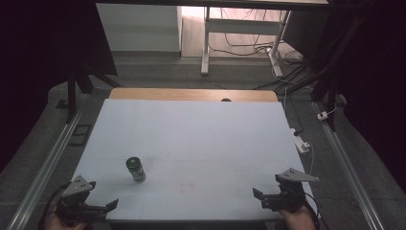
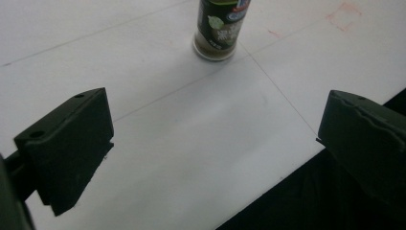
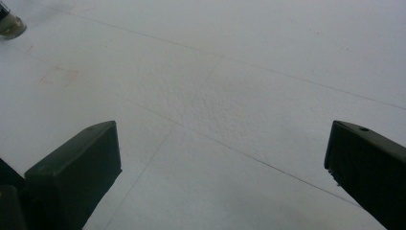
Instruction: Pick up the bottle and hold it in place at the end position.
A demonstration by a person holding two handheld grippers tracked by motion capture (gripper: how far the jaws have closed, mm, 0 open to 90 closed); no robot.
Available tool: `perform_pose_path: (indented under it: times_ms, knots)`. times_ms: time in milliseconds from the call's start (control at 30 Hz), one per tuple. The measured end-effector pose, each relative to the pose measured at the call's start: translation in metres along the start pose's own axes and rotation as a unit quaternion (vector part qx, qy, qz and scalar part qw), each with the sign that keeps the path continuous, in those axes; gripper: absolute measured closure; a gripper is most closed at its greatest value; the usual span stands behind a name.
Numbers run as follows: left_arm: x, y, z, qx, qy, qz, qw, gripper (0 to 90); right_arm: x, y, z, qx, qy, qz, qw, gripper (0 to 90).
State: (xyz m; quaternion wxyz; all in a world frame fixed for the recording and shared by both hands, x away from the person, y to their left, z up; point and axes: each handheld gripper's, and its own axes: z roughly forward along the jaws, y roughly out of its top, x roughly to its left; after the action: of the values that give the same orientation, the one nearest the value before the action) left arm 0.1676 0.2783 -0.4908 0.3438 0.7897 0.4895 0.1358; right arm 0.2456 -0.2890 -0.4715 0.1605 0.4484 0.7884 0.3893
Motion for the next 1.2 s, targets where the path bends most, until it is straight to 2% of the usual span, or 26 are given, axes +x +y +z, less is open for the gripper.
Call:
perform_pose_path:
  times_ms: [67, 133, 300, 433, 633, 833, 1200]
  knots:
    - [0.0001, 0.0, 0.0002, 0.001, -0.002, 0.0, 1.0, 0.0, -0.0024, 0.0003, 0.0002, 0.001, 0.008, 0.011, 0.9999, 0.0]
    - [0.0003, 0.0, 0.0002, 0.001, -0.002, 0.001, 1.0, 0.0, -0.0027, 0.0004, 0.0002, 0.002, 0.008, 0.011, 0.9999, 0.0]
    - [0.0, 0.0006, 0.0007, 0.002, -0.004, 0.004, 1.0, 0.0, -0.0026, 0.0004, 0.0018, 0.012, 0.011, 0.007, 0.9998, 0.0]
    - [0.0011, 0.0012, 0.0016, 0.005, -0.005, -0.003, 1.0, 0.0, -0.002, 0.0005, 0.0034, 0.023, 0.019, 0.003, 0.9996, 0.0]
    - [0.0024, 0.0016, 0.0023, 0.009, -0.005, -0.01, 0.9999, 0.0, -0.0022, 0.0007, 0.0039, 0.026, 0.023, 0.004, 0.9994, 0.0]
    - [0.0039, 0.0024, 0.0033, 0.014, -0.015, -0.011, 0.9997, 0.0, -0.0016, 0.0006, 0.0041, 0.027, 0.025, 0.0, 0.9993, 0.0]
    - [0.0031, 0.005, 0.0039, 0.005, -0.015, -0.011, 0.9998, 0.0, -0.0015, 0.0009, 0.0054, 0.032, 0.031, -0.002, 0.999, 0.0]
